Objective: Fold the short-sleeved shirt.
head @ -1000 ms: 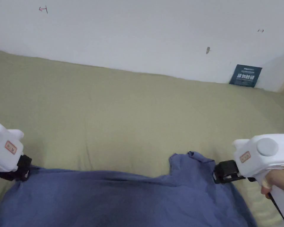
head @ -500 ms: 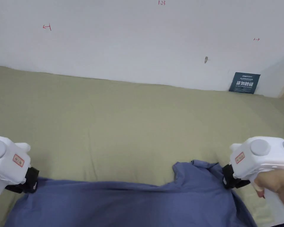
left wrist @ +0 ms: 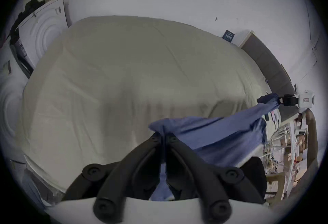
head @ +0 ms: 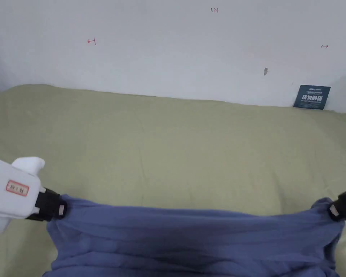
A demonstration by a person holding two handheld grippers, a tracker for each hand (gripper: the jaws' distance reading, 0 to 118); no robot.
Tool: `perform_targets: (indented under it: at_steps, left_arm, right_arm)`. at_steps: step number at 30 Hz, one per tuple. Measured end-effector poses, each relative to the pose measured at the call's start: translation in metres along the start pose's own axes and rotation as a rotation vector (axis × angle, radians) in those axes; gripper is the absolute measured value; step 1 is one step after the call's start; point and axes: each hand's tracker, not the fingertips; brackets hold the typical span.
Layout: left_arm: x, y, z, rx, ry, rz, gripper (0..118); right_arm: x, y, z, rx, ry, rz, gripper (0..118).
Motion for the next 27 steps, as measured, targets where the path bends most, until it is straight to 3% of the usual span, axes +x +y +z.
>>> perform_targets:
  at_steps: [6,10,13,19,21,22,23,24,25,27]
  left_arm:
    - [-0.01,-0.093,-0.01,-0.092,-0.046,0.059,5]
    - [-0.018,-0.14,-0.03,-0.168,-0.056,0.099,5]
    - [-0.025,-0.157,-0.039,-0.175,-0.043,0.13,5]
    - [-0.032,-0.158,-0.051,-0.149,-0.044,0.154,5]
    - [-0.031,-0.157,-0.047,-0.14,-0.053,0.131,28]
    - [-0.032,-0.157,-0.039,-0.13,-0.062,0.136,50]
    - [-0.027,-0.157,-0.028,-0.121,-0.039,0.155,87]
    - [-0.025,-0.154,-0.02,-0.124,0.003,0.167,101]
    - [-0.024,-0.151,-0.01,-0.12,0.011,0.165,102]
    - [-0.014,-0.146,0.011,-0.092,0.005,0.145,102]
  right_arm:
    - [0.004,-0.103,-0.014,-0.087,0.053,-0.095,2]
    - [0.003,-0.159,-0.03,-0.122,0.023,-0.119,2]
    - [0.006,-0.181,-0.038,-0.126,0.017,-0.18,2]
    - [0.014,-0.185,-0.06,-0.137,0.011,-0.21,3]
    - [0.013,-0.182,-0.057,-0.129,0.03,-0.214,11]
    - [0.014,-0.178,-0.053,-0.14,0.014,-0.206,28]
    - [0.011,-0.175,-0.045,-0.139,-0.039,-0.177,62]
    - [0.008,-0.171,-0.038,-0.139,-0.07,-0.148,86]
    - [0.006,-0.167,-0.029,-0.148,-0.088,-0.111,93]
    - [0.007,-0.159,-0.017,-0.095,-0.112,-0.076,88]
